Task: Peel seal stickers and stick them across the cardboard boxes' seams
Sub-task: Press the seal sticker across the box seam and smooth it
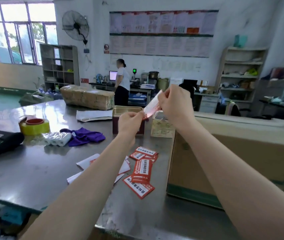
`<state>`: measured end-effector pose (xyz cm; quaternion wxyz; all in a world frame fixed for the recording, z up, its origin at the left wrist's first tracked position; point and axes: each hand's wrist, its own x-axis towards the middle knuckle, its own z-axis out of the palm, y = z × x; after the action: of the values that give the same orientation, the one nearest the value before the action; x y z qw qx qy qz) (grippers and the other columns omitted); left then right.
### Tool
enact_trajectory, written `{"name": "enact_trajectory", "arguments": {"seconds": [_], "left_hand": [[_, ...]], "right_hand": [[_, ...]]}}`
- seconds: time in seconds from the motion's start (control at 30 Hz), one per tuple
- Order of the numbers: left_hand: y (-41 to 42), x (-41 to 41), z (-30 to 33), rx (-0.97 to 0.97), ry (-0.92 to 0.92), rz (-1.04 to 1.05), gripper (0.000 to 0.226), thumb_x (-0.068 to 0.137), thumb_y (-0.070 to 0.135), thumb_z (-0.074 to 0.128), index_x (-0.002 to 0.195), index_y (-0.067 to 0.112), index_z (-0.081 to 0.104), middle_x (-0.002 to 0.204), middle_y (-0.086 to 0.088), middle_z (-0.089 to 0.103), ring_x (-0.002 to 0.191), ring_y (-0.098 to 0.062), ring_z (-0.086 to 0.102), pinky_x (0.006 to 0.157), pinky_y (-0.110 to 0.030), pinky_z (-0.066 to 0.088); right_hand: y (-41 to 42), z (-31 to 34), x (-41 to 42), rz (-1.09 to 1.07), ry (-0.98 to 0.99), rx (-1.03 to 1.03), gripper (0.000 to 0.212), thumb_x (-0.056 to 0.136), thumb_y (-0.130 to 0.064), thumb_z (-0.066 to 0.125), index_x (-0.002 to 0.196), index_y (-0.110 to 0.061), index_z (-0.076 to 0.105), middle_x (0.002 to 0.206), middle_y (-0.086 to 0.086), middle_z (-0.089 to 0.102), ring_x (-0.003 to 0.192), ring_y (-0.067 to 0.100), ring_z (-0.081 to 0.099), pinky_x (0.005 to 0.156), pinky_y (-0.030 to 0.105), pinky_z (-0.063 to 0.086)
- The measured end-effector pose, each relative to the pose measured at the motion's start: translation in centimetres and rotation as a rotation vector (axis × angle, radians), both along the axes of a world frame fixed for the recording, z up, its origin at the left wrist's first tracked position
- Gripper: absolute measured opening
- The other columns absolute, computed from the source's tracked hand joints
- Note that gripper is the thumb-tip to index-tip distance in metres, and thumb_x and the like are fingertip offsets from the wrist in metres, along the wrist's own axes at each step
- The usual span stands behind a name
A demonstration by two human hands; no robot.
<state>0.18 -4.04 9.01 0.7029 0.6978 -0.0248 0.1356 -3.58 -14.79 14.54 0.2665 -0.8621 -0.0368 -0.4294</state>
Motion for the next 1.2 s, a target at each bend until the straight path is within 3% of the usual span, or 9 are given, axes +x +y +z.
{"name": "enact_trajectory", "arguments": {"seconds": [0.1, 0.2, 0.27, 0.4, 0.63, 0.77, 0.9, 1.03, 1.2], "left_hand": [[-2.0, 0.0, 1.6, 0.023, -0.003, -0.071, 0.023, 0.089, 0.022, 0.059, 0.070, 0.010, 0.062, 0.071, -0.007, 0.052, 0.061, -0.012, 0.043, 0.055, -0.023, 0.033], [-3.6, -0.1, 2.5, 0.084, -0.008, -0.117, 0.030, 0.087, 0.019, 0.060, 0.059, 0.012, 0.051, 0.061, -0.006, 0.041, 0.056, -0.014, 0.034, 0.051, -0.027, 0.025], [-4.6, 0.2, 2.7, 0.101, 0.002, -0.150, 0.032, 0.084, 0.019, 0.061, 0.056, 0.012, 0.048, 0.056, -0.004, 0.038, 0.059, -0.019, 0.035, 0.050, -0.029, 0.023], [-5.8, 0.3, 2.7, 0.119, 0.044, -0.179, 0.026, 0.083, 0.019, 0.060, 0.061, 0.010, 0.049, 0.054, -0.003, 0.035, 0.054, -0.016, 0.029, 0.048, -0.027, 0.021], [-5.9, 1.2, 2.4, 0.139, 0.045, -0.192, 0.012, 0.082, 0.020, 0.059, 0.075, 0.011, 0.056, 0.069, -0.011, 0.046, 0.064, -0.019, 0.038, 0.053, -0.027, 0.026], [-6.1, 1.8, 2.3, 0.153, 0.051, -0.205, 0.017, 0.083, 0.017, 0.059, 0.070, 0.011, 0.051, 0.057, -0.003, 0.035, 0.055, -0.015, 0.030, 0.050, -0.025, 0.025], [-6.3, 2.2, 1.9, 0.159, 0.061, -0.221, 0.013, 0.084, 0.017, 0.059, 0.075, 0.011, 0.051, 0.066, -0.006, 0.038, 0.057, -0.014, 0.032, 0.051, -0.025, 0.029], [-6.7, 2.4, 1.8, 0.154, 0.073, -0.248, 0.011, 0.084, 0.018, 0.058, 0.079, 0.011, 0.052, 0.080, -0.012, 0.043, 0.063, -0.015, 0.036, 0.054, -0.026, 0.030], [-6.8, 2.8, 1.5, 0.163, 0.078, -0.246, 0.017, 0.084, 0.019, 0.058, 0.073, 0.012, 0.047, 0.079, -0.011, 0.039, 0.060, -0.014, 0.030, 0.054, -0.027, 0.028]], "right_hand": [[-4.2, 1.5, -0.2, -0.097, 0.166, -0.021, 0.030, 0.094, -0.023, 0.049, 0.072, -0.004, 0.056, 0.059, 0.004, 0.048, 0.053, 0.022, 0.046, 0.046, 0.027, 0.031], [-7.1, 1.8, -0.9, -0.046, 0.304, 0.106, 0.035, 0.095, -0.022, 0.048, 0.073, 0.003, 0.062, 0.056, 0.009, 0.047, 0.049, 0.020, 0.041, 0.043, 0.025, 0.031], [-8.3, 1.6, -1.3, -0.005, 0.331, 0.202, 0.037, 0.096, -0.021, 0.048, 0.082, 0.010, 0.065, 0.068, 0.016, 0.059, 0.060, 0.023, 0.052, 0.053, 0.027, 0.040], [-9.6, 0.8, -1.3, 0.039, 0.367, 0.326, 0.030, 0.097, -0.019, 0.046, 0.085, 0.000, 0.064, 0.087, 0.013, 0.072, 0.079, 0.023, 0.070, 0.081, 0.038, 0.056], [-9.8, 0.4, -0.7, 0.021, 0.398, 0.299, 0.025, 0.098, -0.020, 0.044, 0.090, -0.005, 0.062, 0.086, 0.009, 0.072, 0.065, 0.012, 0.065, 0.061, 0.021, 0.051], [-10.1, 0.2, -0.5, 0.006, 0.420, 0.331, 0.028, 0.096, -0.017, 0.047, 0.086, 0.001, 0.066, 0.083, 0.013, 0.072, 0.062, 0.014, 0.063, 0.069, 0.028, 0.053], [-10.1, 0.1, -0.5, -0.037, 0.422, 0.293, 0.032, 0.092, -0.014, 0.047, 0.069, -0.001, 0.064, 0.082, 0.021, 0.072, 0.070, 0.025, 0.060, 0.076, 0.040, 0.054], [-10.3, 0.0, -0.2, -0.076, 0.438, 0.265, 0.021, 0.091, -0.015, 0.046, 0.074, -0.006, 0.056, 0.075, 0.019, 0.059, 0.066, 0.024, 0.050, 0.058, 0.031, 0.041], [-10.4, -0.1, 0.2, -0.093, 0.477, 0.257, 0.020, 0.091, -0.016, 0.046, 0.077, -0.005, 0.055, 0.076, 0.014, 0.056, 0.065, 0.023, 0.049, 0.055, 0.028, 0.038]]}}
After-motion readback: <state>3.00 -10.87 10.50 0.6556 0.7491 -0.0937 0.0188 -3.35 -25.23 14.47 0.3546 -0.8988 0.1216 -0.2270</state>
